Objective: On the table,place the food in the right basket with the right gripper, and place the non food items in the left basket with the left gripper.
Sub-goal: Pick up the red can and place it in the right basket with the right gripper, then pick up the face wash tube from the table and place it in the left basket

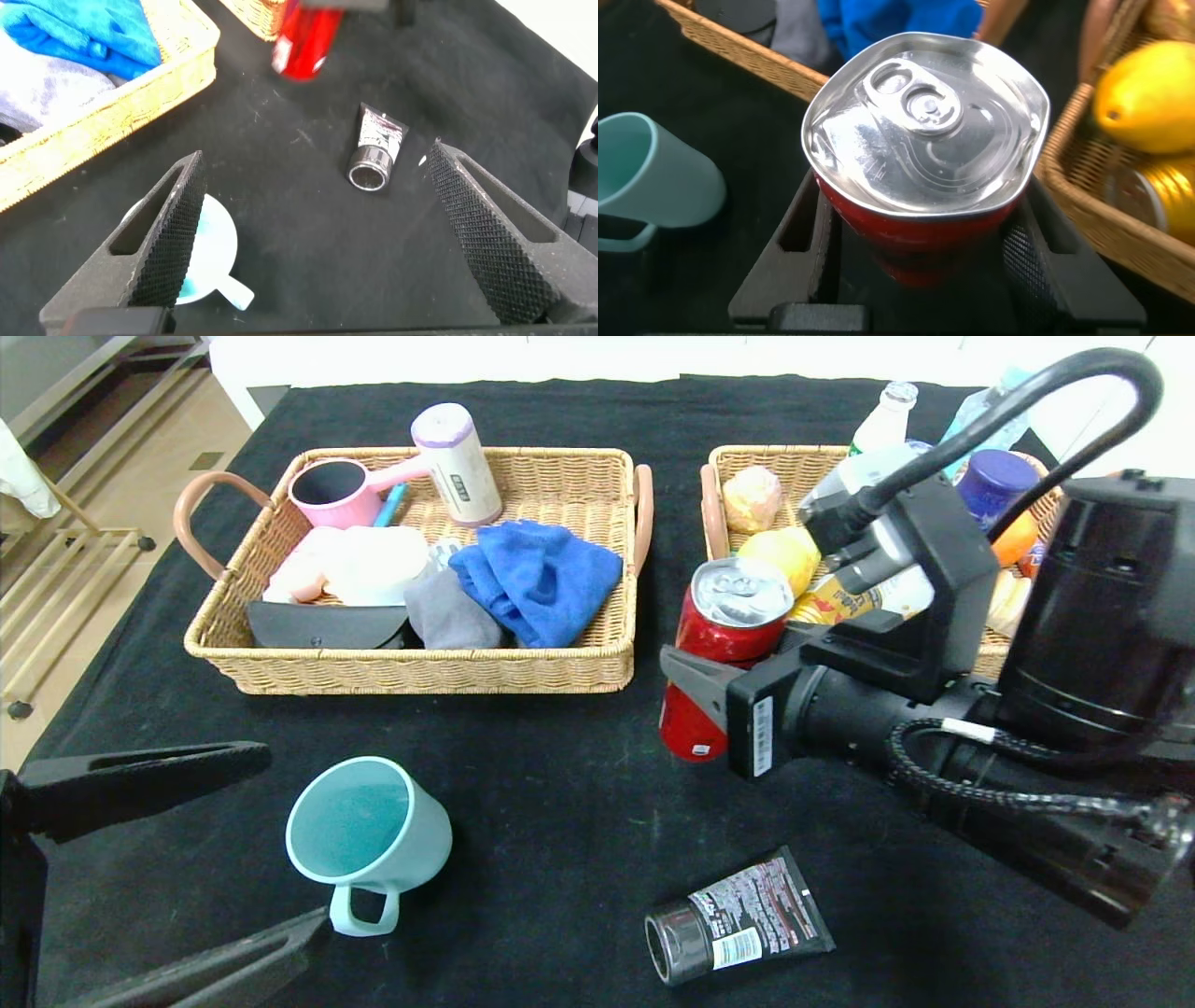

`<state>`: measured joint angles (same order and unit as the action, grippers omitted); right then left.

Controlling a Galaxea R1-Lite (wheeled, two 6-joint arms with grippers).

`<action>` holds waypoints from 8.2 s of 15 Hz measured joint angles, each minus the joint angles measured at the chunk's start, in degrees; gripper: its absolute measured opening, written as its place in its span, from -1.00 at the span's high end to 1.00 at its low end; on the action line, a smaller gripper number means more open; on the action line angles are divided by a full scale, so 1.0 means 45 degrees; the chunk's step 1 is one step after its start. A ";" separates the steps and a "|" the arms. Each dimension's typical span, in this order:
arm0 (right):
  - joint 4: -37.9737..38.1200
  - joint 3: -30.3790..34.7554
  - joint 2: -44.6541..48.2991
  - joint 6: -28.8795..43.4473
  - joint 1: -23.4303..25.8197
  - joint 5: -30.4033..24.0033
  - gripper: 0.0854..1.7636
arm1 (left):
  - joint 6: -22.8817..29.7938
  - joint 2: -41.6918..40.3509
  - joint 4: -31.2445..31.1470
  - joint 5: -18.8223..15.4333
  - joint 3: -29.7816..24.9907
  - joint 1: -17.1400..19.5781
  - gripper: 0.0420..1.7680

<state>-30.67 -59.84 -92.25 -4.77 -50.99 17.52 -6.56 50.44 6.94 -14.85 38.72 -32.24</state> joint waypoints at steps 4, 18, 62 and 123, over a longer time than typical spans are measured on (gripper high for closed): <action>0.0520 0.1086 0.1493 0.0024 0.0777 0.0382 -0.11 | -0.0005 0.0041 -0.0016 -0.0005 -0.0041 -0.0005 -0.94; 0.2517 0.1772 0.3912 0.0295 0.4993 0.0436 -0.11 | -0.0019 0.0108 0.0043 -0.0019 -0.0089 -0.0024 -0.94; 0.3018 -0.4551 -0.0780 0.1151 1.1064 -0.1401 -0.66 | -0.0016 0.0260 0.0100 -0.0038 -0.0206 -0.0024 -0.94; 0.5543 0.2181 -0.0431 -0.6756 -0.0924 -0.1384 -0.93 | -0.0133 -0.0572 -0.1420 0.0157 0.0945 0.0247 -0.94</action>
<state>-5.73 -50.03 -94.18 -35.17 -55.15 11.29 -7.16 47.87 0.55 -14.14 42.97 -31.13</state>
